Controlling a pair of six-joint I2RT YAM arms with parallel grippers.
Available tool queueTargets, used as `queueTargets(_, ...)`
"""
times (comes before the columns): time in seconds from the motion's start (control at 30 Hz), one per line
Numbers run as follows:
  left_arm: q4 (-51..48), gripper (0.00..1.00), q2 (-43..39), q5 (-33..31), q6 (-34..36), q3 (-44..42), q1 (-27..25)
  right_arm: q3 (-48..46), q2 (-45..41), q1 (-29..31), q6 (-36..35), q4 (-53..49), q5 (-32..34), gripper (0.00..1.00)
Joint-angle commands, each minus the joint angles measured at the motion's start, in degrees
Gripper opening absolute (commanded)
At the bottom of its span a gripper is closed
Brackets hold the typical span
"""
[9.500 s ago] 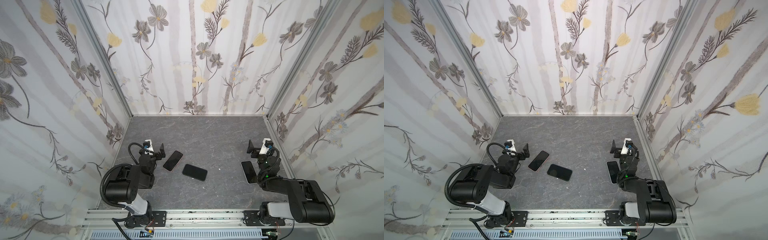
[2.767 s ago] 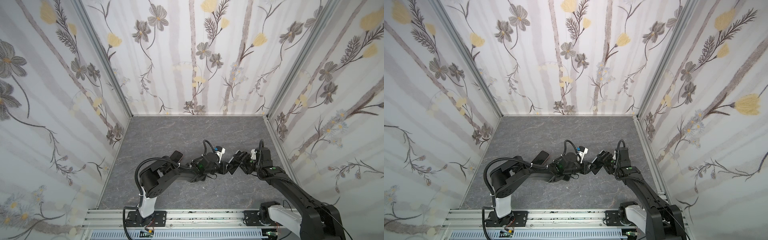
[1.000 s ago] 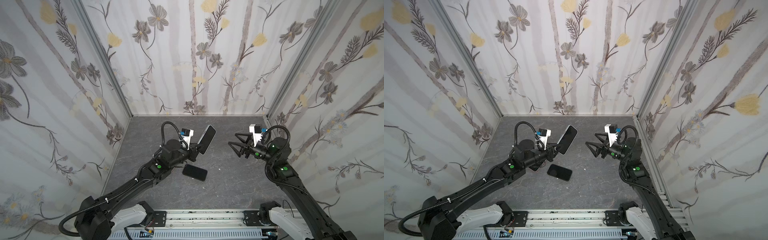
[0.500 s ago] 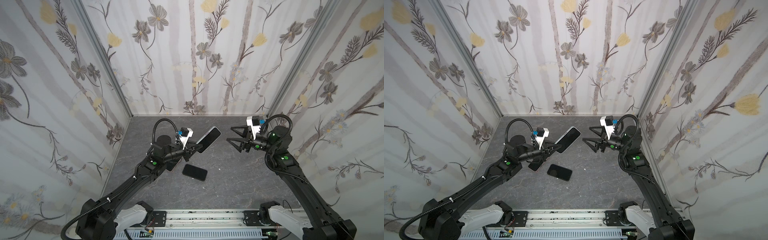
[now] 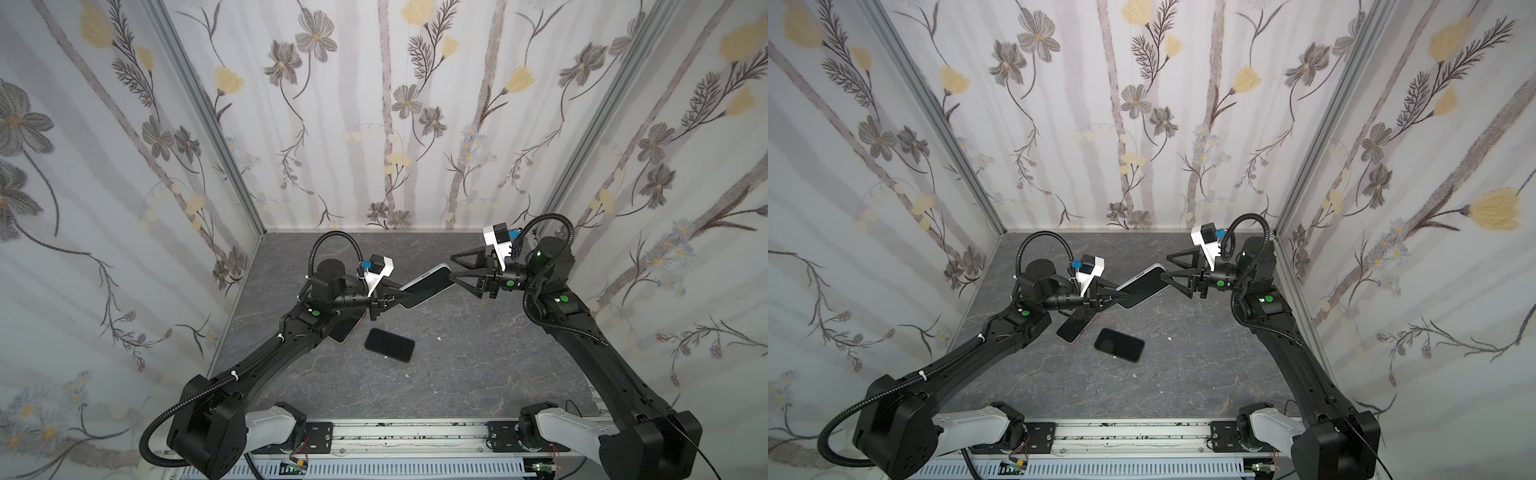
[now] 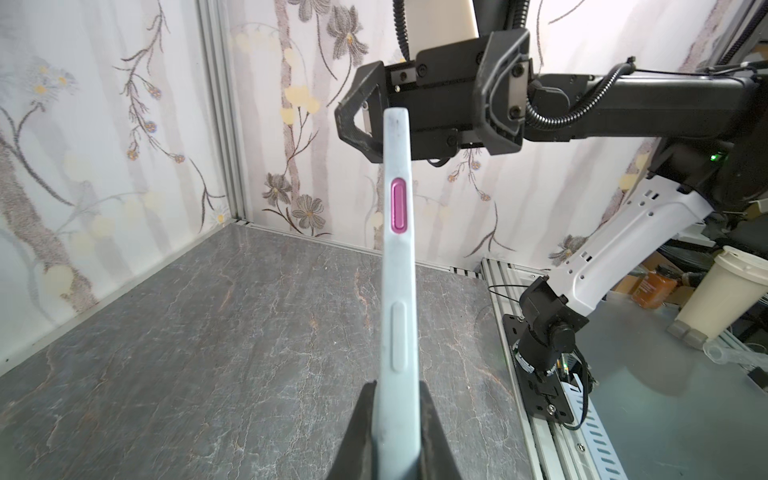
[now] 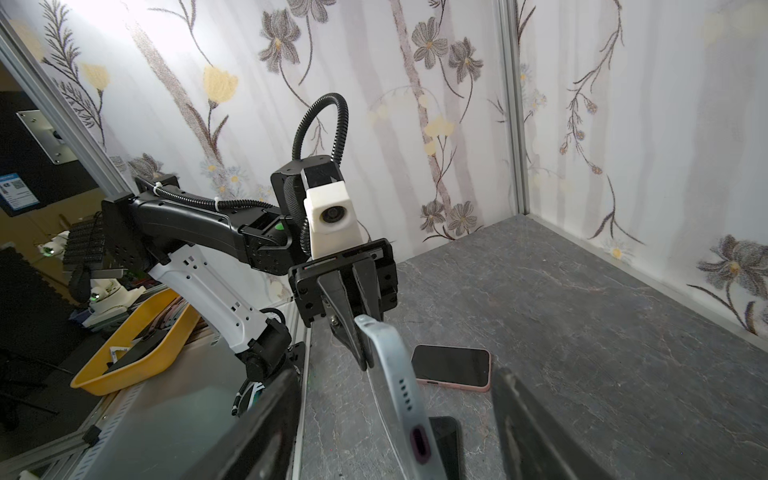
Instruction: Take the phone out of the phone case
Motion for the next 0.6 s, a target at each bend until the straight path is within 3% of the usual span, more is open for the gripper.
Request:
queueTargets(0.0, 4.35, 0.00, 0.21, 4.83, 3.62, 0.73, 0.28, 1.39, 1.07, 0.06, -0.08, -2.62, -2.92, 0.68)
queueTargets(0.57, 4.30, 0.00, 1.41, 5.28, 8.86, 0.92, 0.57, 3.54, 4.86, 3.24, 0.64, -7.93, -6.22, 0.52)
